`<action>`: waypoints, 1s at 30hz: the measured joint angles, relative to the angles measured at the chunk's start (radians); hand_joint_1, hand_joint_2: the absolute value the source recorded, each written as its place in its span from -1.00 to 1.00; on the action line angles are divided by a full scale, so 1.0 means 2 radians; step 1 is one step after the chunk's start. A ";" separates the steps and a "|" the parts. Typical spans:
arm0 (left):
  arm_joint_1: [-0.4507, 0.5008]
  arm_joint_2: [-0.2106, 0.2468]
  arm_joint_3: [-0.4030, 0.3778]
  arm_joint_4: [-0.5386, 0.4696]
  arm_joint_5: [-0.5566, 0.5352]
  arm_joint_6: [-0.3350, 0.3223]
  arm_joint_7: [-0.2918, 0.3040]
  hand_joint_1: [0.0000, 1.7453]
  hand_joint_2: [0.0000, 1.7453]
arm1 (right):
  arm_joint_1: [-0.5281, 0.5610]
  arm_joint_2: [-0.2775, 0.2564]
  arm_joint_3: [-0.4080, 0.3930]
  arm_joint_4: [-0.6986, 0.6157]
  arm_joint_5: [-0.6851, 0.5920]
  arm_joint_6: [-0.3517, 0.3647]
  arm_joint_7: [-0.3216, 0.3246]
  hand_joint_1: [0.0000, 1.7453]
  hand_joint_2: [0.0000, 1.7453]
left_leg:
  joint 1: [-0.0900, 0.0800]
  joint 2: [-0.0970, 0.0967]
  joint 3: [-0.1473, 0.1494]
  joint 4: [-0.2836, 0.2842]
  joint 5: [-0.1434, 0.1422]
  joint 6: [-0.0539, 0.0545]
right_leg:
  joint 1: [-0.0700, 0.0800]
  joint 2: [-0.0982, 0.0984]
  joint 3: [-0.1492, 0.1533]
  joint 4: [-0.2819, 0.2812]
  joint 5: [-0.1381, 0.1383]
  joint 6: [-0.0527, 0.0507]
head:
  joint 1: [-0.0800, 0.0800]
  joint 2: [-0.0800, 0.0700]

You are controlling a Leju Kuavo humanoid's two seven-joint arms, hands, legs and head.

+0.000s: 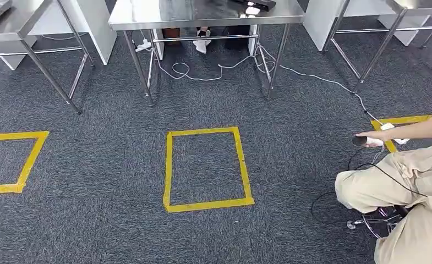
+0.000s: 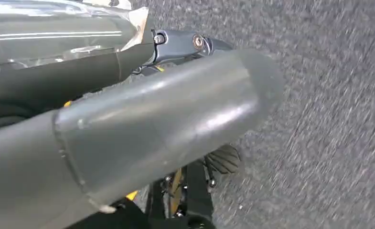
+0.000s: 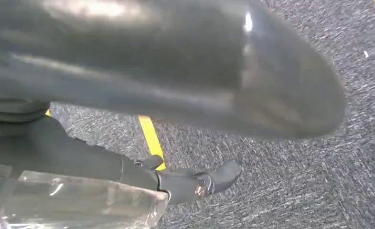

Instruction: Take the parts from the cabinet and place them on the table.

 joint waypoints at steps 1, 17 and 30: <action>0.000 0.000 -0.002 0.000 -0.002 -0.001 -0.001 -1.00 -1.00 | 0.000 0.000 -0.002 0.000 -0.002 0.000 -0.003 -1.00 -1.00 | 0.000 -0.001 -0.017 0.041 -0.019 -0.001 | 0.002 -0.001 -0.004 0.001 0.002 -0.002 | 0.000 0.000; -0.004 0.010 -0.010 0.001 -0.010 0.002 0.009 -1.00 -1.00 | -0.009 0.002 -0.019 0.002 -0.011 -0.009 0.001 -1.00 -1.00 | -0.016 -0.003 0.055 -0.079 0.037 0.021 | 0.011 0.000 -0.030 0.011 0.013 0.013 | 0.000 0.000; -0.007 0.010 -0.010 0.001 -0.011 0.000 0.012 -1.00 -1.00 | -0.009 0.001 -0.039 0.003 -0.033 0.000 0.003 -1.00 -1.00 | -0.012 0.007 0.039 -0.084 0.055 0.042 | 0.003 0.001 -0.083 0.113 -0.036 0.019 | 0.006 0.000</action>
